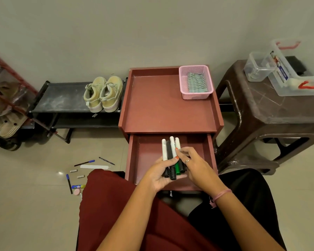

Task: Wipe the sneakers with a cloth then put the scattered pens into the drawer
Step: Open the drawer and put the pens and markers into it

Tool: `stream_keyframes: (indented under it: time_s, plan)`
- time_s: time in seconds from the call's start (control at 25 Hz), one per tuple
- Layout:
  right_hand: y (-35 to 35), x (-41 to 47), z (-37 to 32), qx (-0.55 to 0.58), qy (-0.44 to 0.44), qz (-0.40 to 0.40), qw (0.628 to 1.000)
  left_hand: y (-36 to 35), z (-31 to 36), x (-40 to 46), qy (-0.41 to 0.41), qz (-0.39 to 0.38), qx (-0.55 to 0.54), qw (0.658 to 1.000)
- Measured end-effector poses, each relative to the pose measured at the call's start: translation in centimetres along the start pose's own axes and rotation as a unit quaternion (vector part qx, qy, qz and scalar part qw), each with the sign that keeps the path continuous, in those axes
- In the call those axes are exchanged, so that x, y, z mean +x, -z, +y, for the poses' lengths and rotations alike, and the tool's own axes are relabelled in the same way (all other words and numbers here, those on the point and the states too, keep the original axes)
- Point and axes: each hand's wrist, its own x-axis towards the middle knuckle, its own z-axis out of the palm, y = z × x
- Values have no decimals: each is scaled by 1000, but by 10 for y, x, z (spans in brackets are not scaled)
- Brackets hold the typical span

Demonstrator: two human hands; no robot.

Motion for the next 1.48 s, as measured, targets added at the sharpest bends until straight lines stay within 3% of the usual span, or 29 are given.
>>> stream_keyframes:
  time_s: [0.12,0.24,0.32,0.48,0.76,0.96,1.24,1.36,1.48]
  plan:
    - [-1,-7,15,128,-83,3,988,1,-5,16,2,11,22,1000]
    - [2,3,37,356,-271,56,893,4,-12,32,17,15,55,998]
    - [-3,11,54,439,-368,8,820,7,-19,47,36,18,92,995]
    - [-24,32,90,476,-410,-63,775,7,-35,81,72,34,179,981]
    - [-62,58,153,384,-446,-104,801,4,-47,154,82,104,208,969]
    - [-92,67,183,154,-436,-162,872,26,-69,192,66,199,282,936]
    - [-130,58,212,109,-456,-224,855,34,-93,215,76,226,315,918]
    - [-140,58,212,0,-406,-325,854,35,-99,219,82,242,345,903]
    - [-138,64,205,-180,-286,-376,863,37,-106,222,88,251,367,891]
